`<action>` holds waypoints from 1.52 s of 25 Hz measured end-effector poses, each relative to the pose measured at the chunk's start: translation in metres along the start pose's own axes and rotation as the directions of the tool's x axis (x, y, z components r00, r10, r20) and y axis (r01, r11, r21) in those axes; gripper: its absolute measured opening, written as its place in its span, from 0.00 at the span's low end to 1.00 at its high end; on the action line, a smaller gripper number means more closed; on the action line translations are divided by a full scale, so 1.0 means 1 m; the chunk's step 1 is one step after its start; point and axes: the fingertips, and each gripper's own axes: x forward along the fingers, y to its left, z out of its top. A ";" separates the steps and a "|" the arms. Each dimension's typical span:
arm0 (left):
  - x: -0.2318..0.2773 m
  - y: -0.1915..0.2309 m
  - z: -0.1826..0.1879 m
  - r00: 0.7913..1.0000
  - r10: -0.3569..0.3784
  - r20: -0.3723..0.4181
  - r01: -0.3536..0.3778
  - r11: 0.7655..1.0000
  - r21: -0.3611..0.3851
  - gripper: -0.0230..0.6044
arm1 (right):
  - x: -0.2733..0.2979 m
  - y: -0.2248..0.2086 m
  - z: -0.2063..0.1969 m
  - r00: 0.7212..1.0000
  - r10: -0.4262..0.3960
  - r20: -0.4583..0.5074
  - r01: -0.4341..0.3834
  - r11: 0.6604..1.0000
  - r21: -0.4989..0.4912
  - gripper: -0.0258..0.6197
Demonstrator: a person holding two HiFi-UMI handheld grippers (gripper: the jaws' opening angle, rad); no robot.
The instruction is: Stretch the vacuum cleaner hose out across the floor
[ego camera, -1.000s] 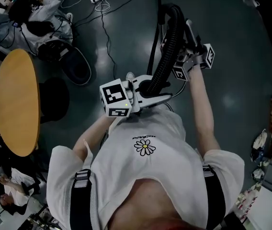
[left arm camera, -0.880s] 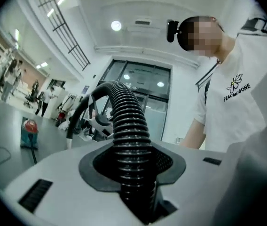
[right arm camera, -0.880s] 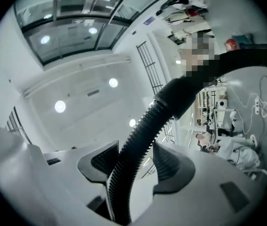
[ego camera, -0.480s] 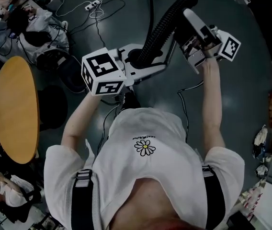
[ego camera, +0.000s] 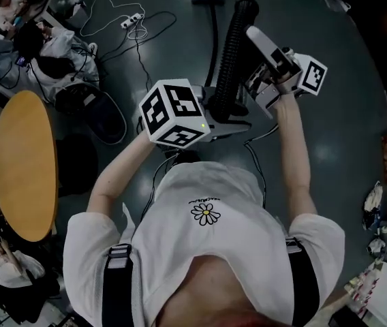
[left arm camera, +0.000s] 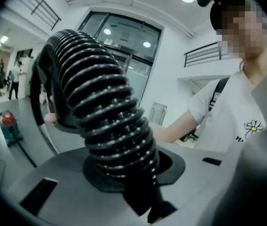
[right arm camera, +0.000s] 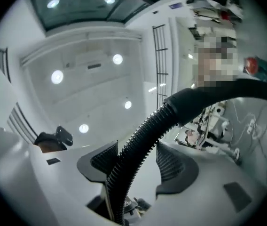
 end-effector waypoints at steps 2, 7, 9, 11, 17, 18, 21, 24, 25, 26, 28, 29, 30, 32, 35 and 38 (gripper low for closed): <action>0.005 -0.012 -0.005 0.994 -0.108 0.017 0.109 0.992 -0.057 0.23 | -0.009 -0.018 -0.007 1.000 -0.025 0.011 0.023 0.992 0.124 0.42; 0.014 -0.033 -0.018 0.970 -0.230 0.075 0.235 0.970 -0.068 0.23 | -0.012 -0.038 -0.036 0.975 -0.138 -0.177 0.175 0.962 0.211 0.42; 0.019 -0.044 -0.023 0.948 -0.298 0.115 0.308 0.948 -0.083 0.23 | -0.011 -0.043 -0.056 0.937 -0.184 -0.296 0.247 0.950 0.190 0.42; 0.025 -0.048 -0.028 0.932 -0.326 0.157 0.343 0.934 -0.095 0.23 | -0.013 -0.046 -0.068 0.913 -0.200 -0.357 0.277 0.944 0.180 0.42; 0.032 -0.037 -0.066 0.961 -0.218 0.173 0.238 0.965 -0.106 0.23 | -0.019 -0.050 -0.097 0.878 -0.249 -0.409 0.292 0.955 0.045 0.43; 0.032 -0.037 -0.073 0.963 -0.205 0.176 0.225 0.969 -0.104 0.23 | -0.020 -0.049 -0.103 0.872 -0.254 -0.418 0.288 0.957 0.020 0.43; 0.039 -0.043 -0.084 0.967 -0.193 0.165 0.210 0.974 -0.090 0.23 | -0.026 -0.045 -0.115 0.875 -0.227 -0.428 0.257 0.966 0.012 0.43; 0.047 -0.048 -0.095 0.971 -0.196 0.139 0.210 0.973 -0.092 0.23 | -0.038 -0.047 -0.122 0.887 -0.197 -0.418 0.236 0.971 0.042 0.43; 0.048 -0.047 -0.098 0.971 -0.196 0.134 0.210 0.973 -0.098 0.23 | -0.042 -0.049 -0.123 0.890 -0.198 -0.410 0.238 0.970 0.048 0.43; 0.049 -0.047 -0.099 0.972 -0.196 0.131 0.210 0.972 -0.103 0.23 | -0.044 -0.050 -0.123 0.893 -0.199 -0.404 0.238 0.970 0.048 0.43; 0.049 -0.048 -0.100 0.972 -0.199 0.127 0.213 0.971 -0.111 0.23 | -0.047 -0.048 -0.122 0.893 -0.204 -0.402 0.234 0.972 0.028 0.43; 0.050 -0.050 -0.100 0.972 -0.201 0.124 0.215 0.971 -0.110 0.23 | -0.049 -0.047 -0.121 0.891 -0.206 -0.405 0.232 0.973 0.014 0.43; 0.051 -0.051 -0.100 0.972 -0.202 0.120 0.215 0.971 -0.105 0.23 | -0.051 -0.044 -0.121 0.889 -0.208 -0.409 0.228 0.974 0.000 0.43; 0.054 -0.052 -0.099 0.973 -0.202 0.115 0.212 0.973 -0.087 0.23 | -0.052 -0.037 -0.119 0.886 -0.212 -0.413 0.219 0.975 -0.032 0.43; 0.057 -0.054 -0.099 0.972 -0.201 0.122 0.209 0.976 -0.061 0.23 | -0.055 -0.028 -0.118 0.874 -0.235 -0.424 0.213 0.972 -0.100 0.43; 0.055 -0.056 -0.099 0.972 -0.201 0.123 0.206 0.978 -0.031 0.23 | -0.051 -0.019 -0.119 0.865 -0.239 -0.440 0.188 0.969 -0.158 0.43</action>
